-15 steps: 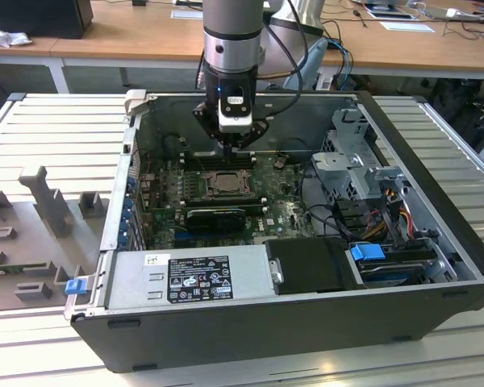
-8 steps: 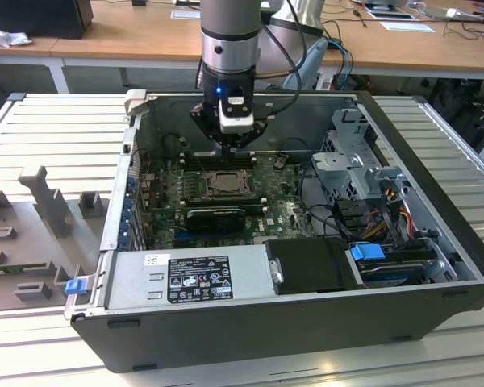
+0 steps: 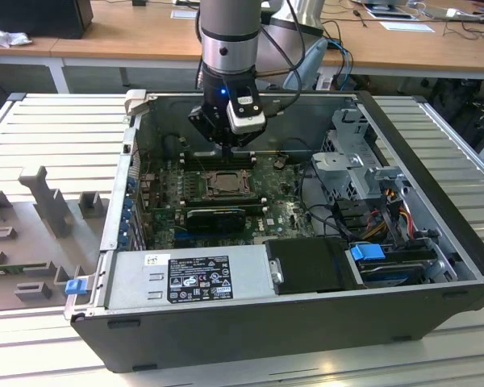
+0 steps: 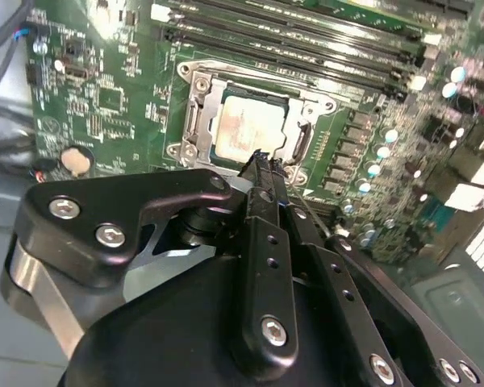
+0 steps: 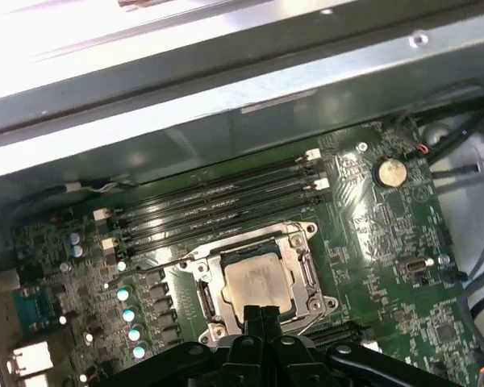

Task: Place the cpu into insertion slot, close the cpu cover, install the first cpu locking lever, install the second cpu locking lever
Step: 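Install the first cpu locking lever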

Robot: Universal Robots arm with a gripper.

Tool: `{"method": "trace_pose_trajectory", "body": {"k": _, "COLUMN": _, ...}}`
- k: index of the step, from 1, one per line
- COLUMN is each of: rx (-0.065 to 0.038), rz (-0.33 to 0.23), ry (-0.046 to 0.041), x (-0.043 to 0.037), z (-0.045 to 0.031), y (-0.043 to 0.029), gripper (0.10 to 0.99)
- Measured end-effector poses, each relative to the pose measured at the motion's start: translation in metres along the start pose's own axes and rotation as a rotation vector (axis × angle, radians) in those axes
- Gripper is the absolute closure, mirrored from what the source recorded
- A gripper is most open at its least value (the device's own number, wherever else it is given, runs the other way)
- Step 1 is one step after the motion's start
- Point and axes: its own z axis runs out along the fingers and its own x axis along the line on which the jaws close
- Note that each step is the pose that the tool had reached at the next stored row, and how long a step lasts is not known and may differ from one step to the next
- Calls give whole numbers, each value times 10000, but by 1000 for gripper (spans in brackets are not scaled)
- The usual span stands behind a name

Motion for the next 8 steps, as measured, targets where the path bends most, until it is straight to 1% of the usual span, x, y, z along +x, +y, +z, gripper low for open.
{"method": "trace_pose_trajectory", "body": {"k": 1, "rx": -2, "rz": -114, "ry": 3, "x": 6, "z": 0, "y": -2, "gripper": 980}}
{"method": "trace_pose_trajectory", "body": {"k": 4, "rx": -3, "rz": -186, "ry": 6, "x": 20, "z": 0, "y": -5, "gripper": 980}}
{"method": "trace_pose_trajectory", "body": {"k": 8, "rx": -17, "rz": -978, "ry": 28, "x": 22, "z": 1, "y": -6, "gripper": 980}}
